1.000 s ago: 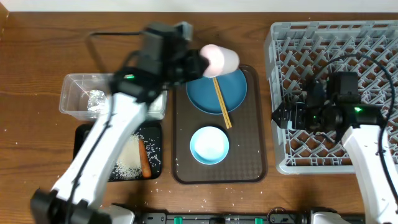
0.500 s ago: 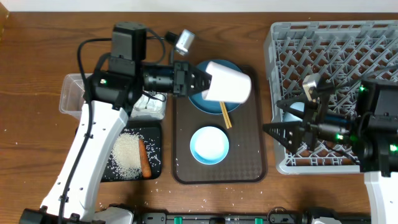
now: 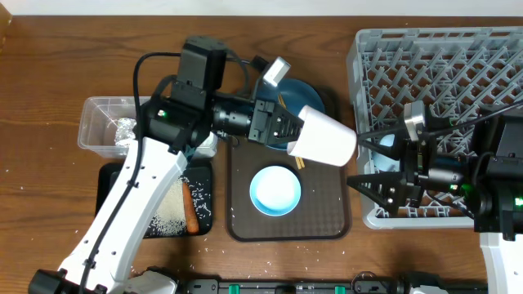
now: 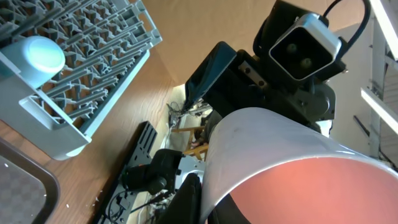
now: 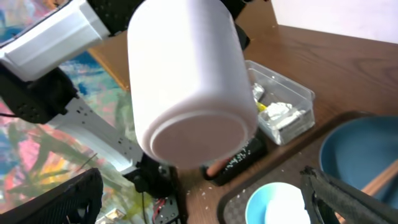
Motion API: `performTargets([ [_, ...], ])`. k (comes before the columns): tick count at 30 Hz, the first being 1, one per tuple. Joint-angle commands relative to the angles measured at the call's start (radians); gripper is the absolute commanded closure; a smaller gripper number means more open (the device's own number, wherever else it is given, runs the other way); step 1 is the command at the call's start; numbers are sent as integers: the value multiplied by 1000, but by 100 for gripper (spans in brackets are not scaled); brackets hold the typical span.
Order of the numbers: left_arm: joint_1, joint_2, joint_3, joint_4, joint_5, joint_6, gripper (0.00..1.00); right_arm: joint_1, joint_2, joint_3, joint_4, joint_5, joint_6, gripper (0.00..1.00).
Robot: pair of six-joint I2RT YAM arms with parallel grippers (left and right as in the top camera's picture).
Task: Sort waste into correct bins and load items into the dishwasher rack
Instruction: 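Grasp the pink cup with the right gripper from the left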
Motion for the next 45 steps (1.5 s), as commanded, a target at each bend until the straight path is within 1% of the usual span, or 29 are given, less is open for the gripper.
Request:
performTargets([
  [1, -26, -6, 3, 1, 6, 18, 94, 0, -3, 14, 2, -52, -20, 1],
  [5, -56, -6, 3, 1, -1, 18, 94, -1, -3, 14, 2, -52, -20, 1],
  [14, -101, -6, 3, 2, -96, 18, 94, 0, -3, 14, 9, -94, -20, 1],
  [27, -101, -6, 3, 8, -95, 18, 94, 57, -2, 14, 10, -65, -21, 2],
  [28, -101, -6, 3, 8, -95, 18, 94, 61, -2, 14, 13, -58, -21, 3],
  [31, -101, -6, 3, 8, -95, 18, 94, 63, -2, 14, 18, -55, -20, 11],
  [33, -101, -6, 3, 8, -95, 18, 94, 64, -2, 14, 20, -55, -21, 19],
  [35, -101, -6, 3, 8, -95, 18, 94, 68, -2, 14, 21, -55, -21, 24],
  [39, -101, -6, 3, 8, -95, 18, 94, 74, -2, 14, 24, -30, -21, 31],
  [42, -101, -6, 3, 8, -95, 18, 93, 72, -1, 14, 29, -3, -20, 34],
  [45, -101, -6, 3, 8, -95, 18, 90, 67, -1, 14, 53, 21, -20, 39],
])
